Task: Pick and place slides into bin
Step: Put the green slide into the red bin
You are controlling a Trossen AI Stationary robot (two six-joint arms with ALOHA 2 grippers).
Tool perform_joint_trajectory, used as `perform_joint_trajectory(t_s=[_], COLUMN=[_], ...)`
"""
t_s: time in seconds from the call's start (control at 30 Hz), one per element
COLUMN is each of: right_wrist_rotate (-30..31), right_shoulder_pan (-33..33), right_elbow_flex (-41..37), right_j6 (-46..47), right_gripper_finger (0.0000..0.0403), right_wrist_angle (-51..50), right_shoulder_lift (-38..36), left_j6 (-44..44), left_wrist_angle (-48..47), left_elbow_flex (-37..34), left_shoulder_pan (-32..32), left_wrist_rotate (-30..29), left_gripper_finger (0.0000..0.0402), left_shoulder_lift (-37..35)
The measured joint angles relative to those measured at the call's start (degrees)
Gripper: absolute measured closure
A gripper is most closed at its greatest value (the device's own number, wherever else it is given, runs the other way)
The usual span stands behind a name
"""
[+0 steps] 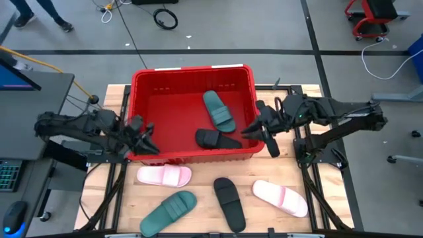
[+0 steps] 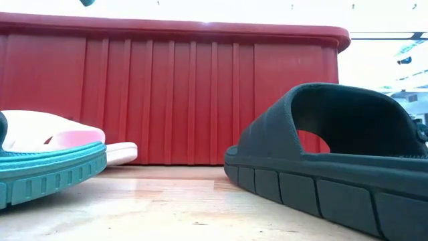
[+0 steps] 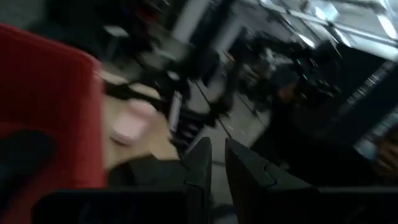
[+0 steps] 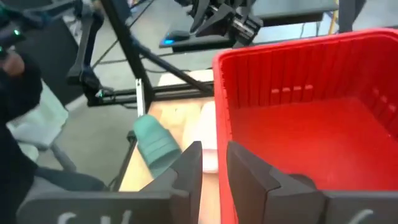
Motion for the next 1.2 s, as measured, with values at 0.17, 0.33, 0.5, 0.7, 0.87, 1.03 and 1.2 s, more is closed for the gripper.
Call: perform_joint_trajectory(t_s=[0.17,0.33,0.5,0.7,0.87,1.03,1.2], right_wrist_rotate=[3.5,3.9,3.9,3.9,3.9,3.9,3.8], right_shoulder_pan=[3.5,5.1,5.6,5.6,5.6,5.6,5.6], right_elbow_flex=[-0.7,-1.5,-1.9,-1.9,-1.9,-1.9,-1.9], right_j6=[-0.5,-0.6,-0.6,-2.8,-3.0,-2.6,0.3], right_gripper_finger=[0.0323,0.0323,0.0323,0.0323,0.0323,0.0323,0.0323], right_wrist_angle=[-0.3,-0.5,-1.6,-2.3,-2.3,-2.2,-2.2], right_shoulder_lift=[1.7,4.5,7.4,9.4,9.6,9.5,9.5], left_j6=[-2.9,-2.9,-1.2,-1.6,1.9,6.0,6.6], left_wrist_angle=[3.7,6.7,7.6,7.4,-1.0,-11.6,-12.6], left_elbow_flex=[0.0,0.0,1.3,5.5,9.3,12.6,15.3], left_shoulder_pan=[-8.1,-17.4,-26.1,-34.2,-36.4,-36.3,-36.4], left_wrist_rotate=[0.1,0.1,-0.4,-3.5,-9.7,-19.2,-23.0], left_gripper_finger=[0.0349,0.0349,0.0349,0.0353,0.0353,0.035,0.0334], left_shoulder_lift=[7.6,16.4,25.1,36.3,44.8,52.2,57.8])
